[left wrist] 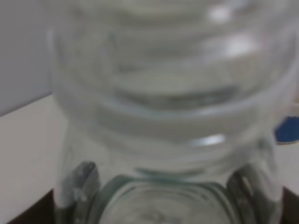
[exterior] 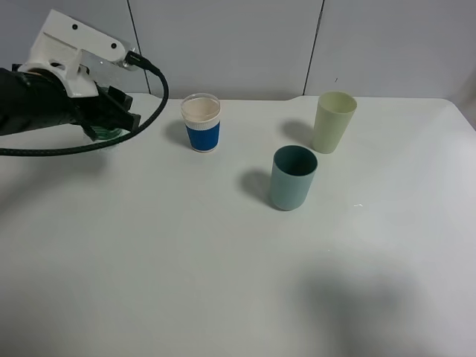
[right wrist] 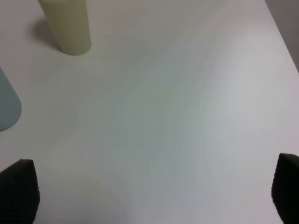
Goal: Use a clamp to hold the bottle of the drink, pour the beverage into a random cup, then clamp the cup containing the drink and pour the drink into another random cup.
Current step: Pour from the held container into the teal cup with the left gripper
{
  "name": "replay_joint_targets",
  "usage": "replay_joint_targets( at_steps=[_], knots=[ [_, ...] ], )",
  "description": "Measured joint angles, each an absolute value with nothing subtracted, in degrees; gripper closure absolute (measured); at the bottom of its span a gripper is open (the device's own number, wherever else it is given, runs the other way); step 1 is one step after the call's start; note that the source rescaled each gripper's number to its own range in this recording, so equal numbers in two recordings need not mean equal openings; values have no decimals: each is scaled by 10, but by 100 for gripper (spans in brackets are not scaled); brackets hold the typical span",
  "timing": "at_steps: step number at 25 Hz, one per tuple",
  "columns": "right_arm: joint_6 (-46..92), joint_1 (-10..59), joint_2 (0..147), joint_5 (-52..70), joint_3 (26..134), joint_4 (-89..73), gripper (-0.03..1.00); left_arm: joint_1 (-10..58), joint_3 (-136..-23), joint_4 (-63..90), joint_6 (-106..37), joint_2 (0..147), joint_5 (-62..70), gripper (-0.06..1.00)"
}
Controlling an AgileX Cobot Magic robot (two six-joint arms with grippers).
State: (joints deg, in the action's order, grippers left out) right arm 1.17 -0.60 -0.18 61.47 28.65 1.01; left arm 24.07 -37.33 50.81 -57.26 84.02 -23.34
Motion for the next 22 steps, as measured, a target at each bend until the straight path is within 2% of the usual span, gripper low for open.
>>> replay_joint_targets(
  at_steps=[4, 8, 11, 13, 19, 22],
  knots=[
    [12, -6, -2, 615, 286, 10, -3, 284, -374, 615, -697, 840, -284, 86],
    [12, -6, -2, 615, 286, 10, -3, 304, -376, 654, -751, 840, -307, 86],
    [12, -6, -2, 615, 286, 10, -3, 382, -400, 775, -931, 844, -396, 86],
    [12, -6, -2, 615, 286, 10, -3, 413, -428, 818, -992, 859, -426, 86],
    [12, -6, -2, 615, 286, 10, -3, 439, -449, 838, -1036, 888, -453, 86],
    [12, -6, -2, 615, 286, 10, -3, 469, -496, 855, -1074, 947, -497, 86]
  ],
)
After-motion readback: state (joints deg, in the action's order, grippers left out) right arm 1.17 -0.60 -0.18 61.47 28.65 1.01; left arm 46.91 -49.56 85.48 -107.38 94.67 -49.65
